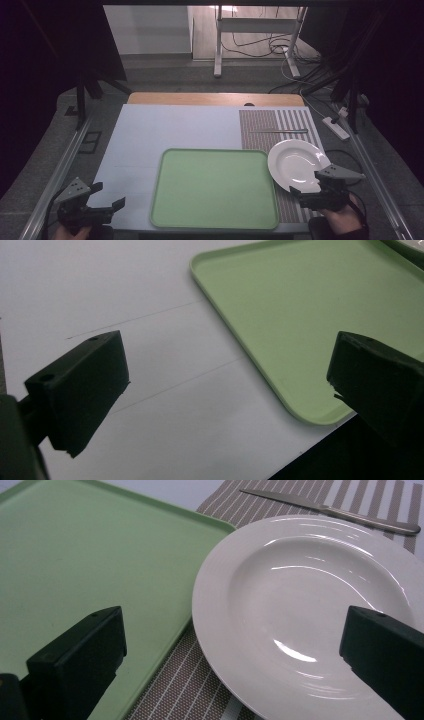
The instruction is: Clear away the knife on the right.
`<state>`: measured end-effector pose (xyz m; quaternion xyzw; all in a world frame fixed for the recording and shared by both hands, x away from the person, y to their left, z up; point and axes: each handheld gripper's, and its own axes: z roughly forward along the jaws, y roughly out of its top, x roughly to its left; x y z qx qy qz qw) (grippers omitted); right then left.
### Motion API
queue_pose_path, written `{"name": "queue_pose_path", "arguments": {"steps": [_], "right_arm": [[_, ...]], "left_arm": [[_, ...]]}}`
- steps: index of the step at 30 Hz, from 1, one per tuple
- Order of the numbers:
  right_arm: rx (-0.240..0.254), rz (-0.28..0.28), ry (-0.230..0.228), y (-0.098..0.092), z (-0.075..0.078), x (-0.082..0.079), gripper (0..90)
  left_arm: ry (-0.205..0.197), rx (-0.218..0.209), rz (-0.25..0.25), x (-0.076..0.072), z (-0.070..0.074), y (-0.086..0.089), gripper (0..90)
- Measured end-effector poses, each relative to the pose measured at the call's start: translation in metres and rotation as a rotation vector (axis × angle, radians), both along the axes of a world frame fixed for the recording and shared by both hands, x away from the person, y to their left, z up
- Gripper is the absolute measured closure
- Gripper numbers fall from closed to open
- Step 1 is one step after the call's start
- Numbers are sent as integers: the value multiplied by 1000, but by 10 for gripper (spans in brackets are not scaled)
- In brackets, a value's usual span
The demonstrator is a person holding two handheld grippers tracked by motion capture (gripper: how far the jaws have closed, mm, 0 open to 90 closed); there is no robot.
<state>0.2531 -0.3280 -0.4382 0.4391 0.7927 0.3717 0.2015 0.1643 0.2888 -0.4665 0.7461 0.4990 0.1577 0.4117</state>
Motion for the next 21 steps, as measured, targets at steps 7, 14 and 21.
{"name": "queue_pose_path", "arguments": {"steps": [7, 14, 21], "right_arm": [[9, 50, -18, 3, 0, 4, 0], [65, 49, -14, 7, 4, 12, 0], [93, 26, 20, 12, 6, 26, 0]], "left_arm": [[0, 1, 0, 0, 0, 0, 32], [2, 0, 1, 0, 0, 0, 32], [2, -2, 2, 0, 0, 0, 32]]}}
